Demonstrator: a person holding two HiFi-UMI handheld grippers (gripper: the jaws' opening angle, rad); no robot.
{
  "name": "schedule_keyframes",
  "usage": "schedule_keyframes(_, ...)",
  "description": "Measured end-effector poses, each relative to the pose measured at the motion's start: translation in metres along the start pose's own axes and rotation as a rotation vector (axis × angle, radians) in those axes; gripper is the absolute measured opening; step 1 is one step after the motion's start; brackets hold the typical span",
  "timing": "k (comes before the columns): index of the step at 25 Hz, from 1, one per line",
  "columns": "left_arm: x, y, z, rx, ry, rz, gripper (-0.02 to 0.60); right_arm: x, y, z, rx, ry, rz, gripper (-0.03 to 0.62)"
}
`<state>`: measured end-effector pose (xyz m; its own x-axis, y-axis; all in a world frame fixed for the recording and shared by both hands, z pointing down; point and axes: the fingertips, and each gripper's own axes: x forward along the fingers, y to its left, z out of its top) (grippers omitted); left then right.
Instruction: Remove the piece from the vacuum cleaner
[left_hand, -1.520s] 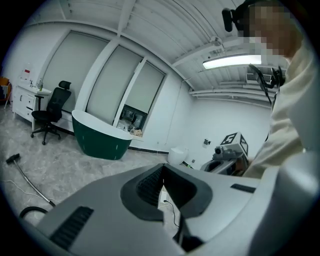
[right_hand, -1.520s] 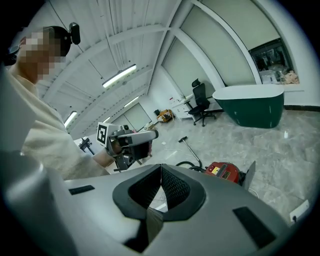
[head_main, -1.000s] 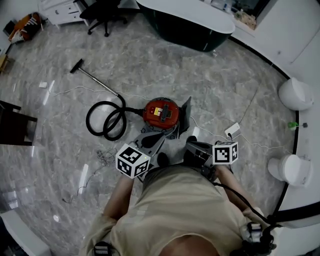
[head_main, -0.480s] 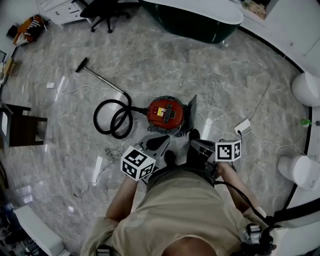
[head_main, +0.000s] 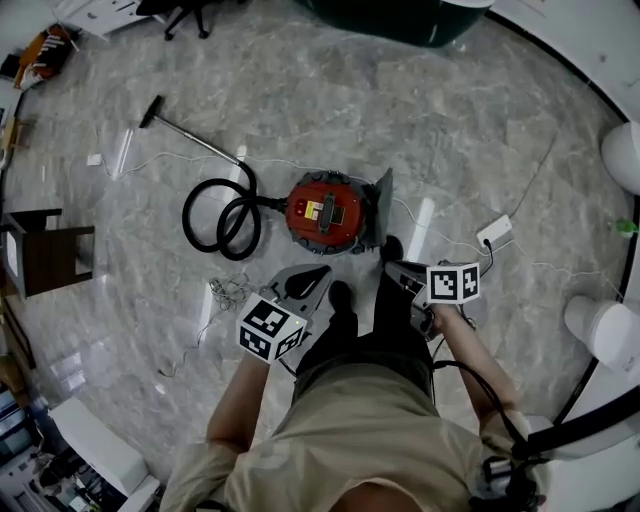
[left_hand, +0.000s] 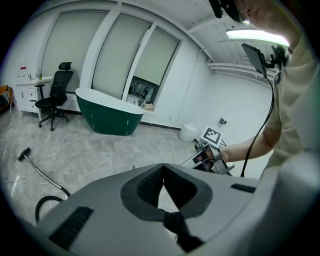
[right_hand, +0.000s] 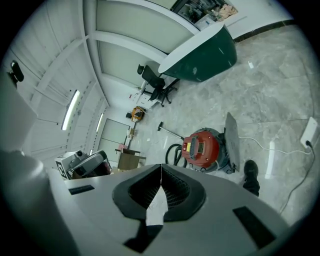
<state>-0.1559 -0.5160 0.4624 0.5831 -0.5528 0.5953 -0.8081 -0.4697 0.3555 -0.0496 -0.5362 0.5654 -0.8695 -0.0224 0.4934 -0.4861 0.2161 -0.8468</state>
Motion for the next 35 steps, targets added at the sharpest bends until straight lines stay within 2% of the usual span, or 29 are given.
schedule_keyframes(2,0.013,0.005,-0.005,-0.007,0.022,-0.003,0.005,0.008,-0.017,0.005,0.011,0.016,0.006,0.003)
schedule_keyframes(6,0.036,0.016,-0.013,-0.006,0.063,0.002,0.005,0.031,-0.040,0.008,0.093,0.081,0.100,0.003)
schedule_keyframes(13,0.087,0.038,-0.046,-0.036,0.118,0.006,0.005,0.066,-0.117,0.017,0.056,0.146,-0.006,0.003)
schedule_keyframes(18,0.122,0.055,-0.065,-0.061,0.126,0.002,0.005,0.095,-0.174,0.032,0.006,0.171,-0.116,0.003)
schedule_keyframes(23,0.152,0.062,-0.094,-0.102,0.150,-0.024,0.005,0.122,-0.224,0.044,0.020,0.128,-0.165,0.008)
schedule_keyframes(24,0.157,0.064,-0.099,-0.109,0.144,-0.028,0.005,0.126,-0.232,0.044,0.021,0.131,-0.171,0.021)
schedule_keyframes(25,0.161,0.067,-0.105,-0.118,0.142,-0.030,0.005,0.131,-0.242,0.043,0.023,0.139,-0.179,0.096)
schedule_keyframes(27,0.168,0.073,-0.120,-0.135,0.148,-0.034,0.005,0.141,-0.261,0.040,0.034,0.160,-0.208,0.193)
schedule_keyframes(28,0.171,0.076,-0.128,-0.144,0.153,-0.034,0.005,0.146,-0.271,0.038,0.038,0.168,-0.226,0.262)
schedule_keyframes(29,0.174,0.079,-0.136,-0.153,0.158,-0.034,0.005,0.151,-0.279,0.037,0.042,0.173,-0.242,0.287)
schedule_keyframes(35,0.189,0.085,-0.163,-0.205,0.165,-0.038,0.005,0.180,-0.317,0.040,0.054,0.185,-0.294,0.296)
